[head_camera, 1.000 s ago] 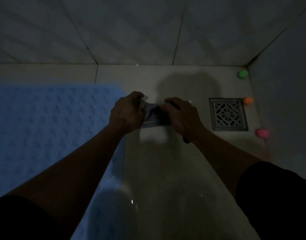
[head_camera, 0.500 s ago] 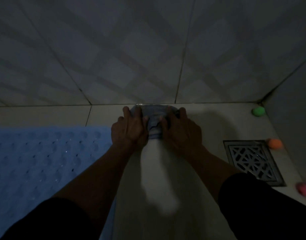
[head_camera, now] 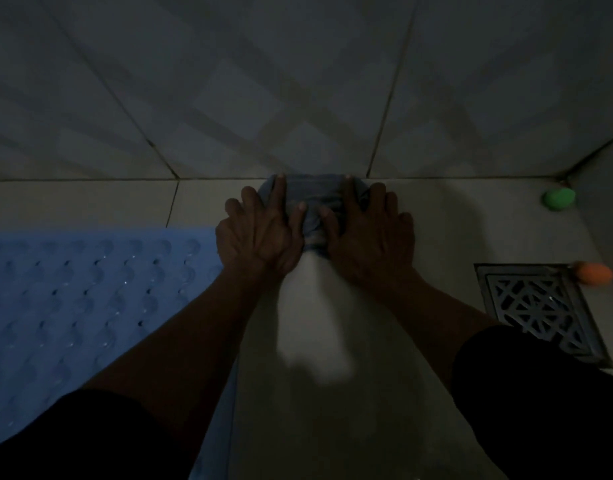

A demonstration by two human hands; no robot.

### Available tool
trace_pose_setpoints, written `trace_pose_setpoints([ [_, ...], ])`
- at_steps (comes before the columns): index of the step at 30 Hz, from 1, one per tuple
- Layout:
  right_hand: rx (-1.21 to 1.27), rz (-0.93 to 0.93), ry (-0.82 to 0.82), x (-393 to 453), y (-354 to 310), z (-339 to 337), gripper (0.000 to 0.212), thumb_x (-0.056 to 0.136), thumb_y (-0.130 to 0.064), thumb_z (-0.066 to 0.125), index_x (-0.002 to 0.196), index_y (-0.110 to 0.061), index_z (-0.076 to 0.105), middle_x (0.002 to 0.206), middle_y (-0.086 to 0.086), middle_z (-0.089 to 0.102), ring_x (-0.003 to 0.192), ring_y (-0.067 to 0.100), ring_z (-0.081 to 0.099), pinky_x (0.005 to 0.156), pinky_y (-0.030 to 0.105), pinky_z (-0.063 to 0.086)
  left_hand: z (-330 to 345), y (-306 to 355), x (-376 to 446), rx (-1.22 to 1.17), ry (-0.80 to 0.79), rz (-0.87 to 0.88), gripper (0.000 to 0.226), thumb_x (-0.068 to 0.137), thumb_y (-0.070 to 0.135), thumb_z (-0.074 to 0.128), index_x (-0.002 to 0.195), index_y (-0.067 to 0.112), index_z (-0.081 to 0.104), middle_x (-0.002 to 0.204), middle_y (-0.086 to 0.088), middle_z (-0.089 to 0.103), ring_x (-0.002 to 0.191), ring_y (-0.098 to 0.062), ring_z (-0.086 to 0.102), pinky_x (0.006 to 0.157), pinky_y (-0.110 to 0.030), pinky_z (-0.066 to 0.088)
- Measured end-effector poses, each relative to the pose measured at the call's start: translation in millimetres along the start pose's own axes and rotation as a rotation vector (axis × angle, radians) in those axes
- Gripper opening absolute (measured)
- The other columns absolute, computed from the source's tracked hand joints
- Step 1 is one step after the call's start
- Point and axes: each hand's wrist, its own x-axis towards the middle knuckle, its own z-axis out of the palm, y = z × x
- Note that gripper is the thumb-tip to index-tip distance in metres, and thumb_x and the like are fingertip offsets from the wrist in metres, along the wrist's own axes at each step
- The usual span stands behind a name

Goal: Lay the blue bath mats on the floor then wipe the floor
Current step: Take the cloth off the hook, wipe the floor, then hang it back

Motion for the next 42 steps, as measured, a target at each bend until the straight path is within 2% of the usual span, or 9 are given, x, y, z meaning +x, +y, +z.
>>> trace_pose_setpoints([
  [3, 0.004, 0.007, -0.018, -2, -1, 0, 0.066, 0.100, -0.060, 0.024, 0.157, -0.025, 0.019, 0.149, 0.014, 0.035, 0.130, 0.034, 0.036, 0.094, 0.047, 0.038, -1, 1, -2, 0.001, -0.015, -0.003, 0.068, 0.100, 0.063, 0.018, 0.159, 0.031, 0.010, 0.137, -0.021, 0.042, 0.112, -0.039, 0.047, 0.080, -0.042, 0.032],
  [11, -0.018, -0.026, -0.074, -13, 0, -8, 0.066, 0.100, -0.060, 0.025, 0.156, -0.027, 0.019, 0.143, 0.013, 0.037, 0.123, 0.034, 0.042, 0.081, 0.042, 0.043, -1, 0, -18, -0.021, -0.002, -0.015, 0.070, 0.099, 0.065, 0.019, 0.158, 0.029, 0.012, 0.134, -0.020, 0.043, 0.109, -0.038, 0.049, 0.075, -0.040, 0.030],
  [17, -0.003, -0.031, -0.103, -37, 5, -8, 0.067, 0.100, -0.060, 0.022, 0.158, -0.026, 0.012, 0.144, 0.014, 0.036, 0.128, 0.033, 0.036, 0.092, 0.047, 0.039, -1, -2, -43, 0.002, 0.015, -0.013, 0.069, 0.099, 0.064, 0.019, 0.158, 0.028, 0.013, 0.134, -0.019, 0.041, 0.113, -0.037, 0.044, 0.073, -0.040, 0.029],
  [22, -0.060, -0.072, -0.039, -61, 8, -9, 0.067, 0.101, -0.058, 0.024, 0.157, -0.022, 0.019, 0.139, 0.014, 0.043, 0.122, 0.034, 0.039, 0.096, 0.048, 0.032, -1, -2, -68, 0.023, 0.010, -0.042, 0.070, 0.098, 0.065, 0.019, 0.158, 0.028, 0.013, 0.132, -0.017, 0.042, 0.115, -0.036, 0.041, 0.072, -0.042, 0.034],
  [25, -0.037, -0.078, -0.057, -73, 10, -8, 0.068, 0.100, -0.058, 0.023, 0.157, -0.022, 0.016, 0.149, 0.010, 0.036, 0.131, 0.033, 0.032, 0.105, 0.051, 0.026, -1, -4, -83, 0.042, -0.002, -0.043, 0.071, 0.099, 0.065, 0.020, 0.158, 0.025, 0.014, 0.133, -0.018, 0.042, 0.121, -0.037, 0.038, 0.082, -0.047, 0.041],
  [28, 0.011, -0.056, -0.067, -87, 12, -6, 0.067, 0.100, -0.058, 0.023, 0.158, -0.025, 0.014, 0.159, 0.011, 0.025, 0.147, 0.032, 0.018, 0.117, 0.052, 0.012, -2, -5, -99, 0.096, 0.035, -0.027, 0.071, 0.100, 0.062, 0.021, 0.158, 0.020, 0.020, 0.127, -0.016, 0.049, 0.115, -0.035, 0.042, 0.091, -0.049, 0.036],
  [31, 0.100, -0.029, -0.140, -97, 14, -4, 0.066, 0.100, -0.061, 0.019, 0.158, -0.032, 0.004, 0.166, 0.011, 0.007, 0.153, 0.028, -0.001, 0.121, 0.050, -0.001, 0, -6, -112, 0.095, 0.035, -0.013, 0.070, 0.101, 0.060, 0.021, 0.157, 0.018, 0.021, 0.124, -0.015, 0.049, 0.110, -0.033, 0.043, 0.091, -0.048, 0.035],
  [37, 0.149, -0.029, -0.181, -119, 15, -8, 0.065, 0.102, -0.058, 0.018, 0.158, -0.031, -0.001, 0.167, 0.006, -0.001, 0.153, 0.024, -0.008, 0.121, 0.051, -0.004, 4, -10, -131, 0.100, 0.052, 0.011, 0.068, 0.102, 0.056, 0.021, 0.155, 0.014, 0.028, 0.123, -0.013, 0.051, 0.108, -0.033, 0.045, 0.088, -0.046, 0.038],
  [42, 0.136, -0.036, -0.231, -131, 13, -9, 0.064, 0.103, -0.054, 0.017, 0.158, -0.028, -0.002, 0.167, 0.001, -0.002, 0.153, 0.018, -0.009, 0.122, 0.050, -0.005, 9, -10, -150, 0.050, 0.064, 0.003, 0.066, 0.104, 0.052, 0.023, 0.155, 0.012, 0.029, 0.136, -0.016, 0.050, 0.128, -0.036, 0.042, 0.103, -0.049, 0.038],
])
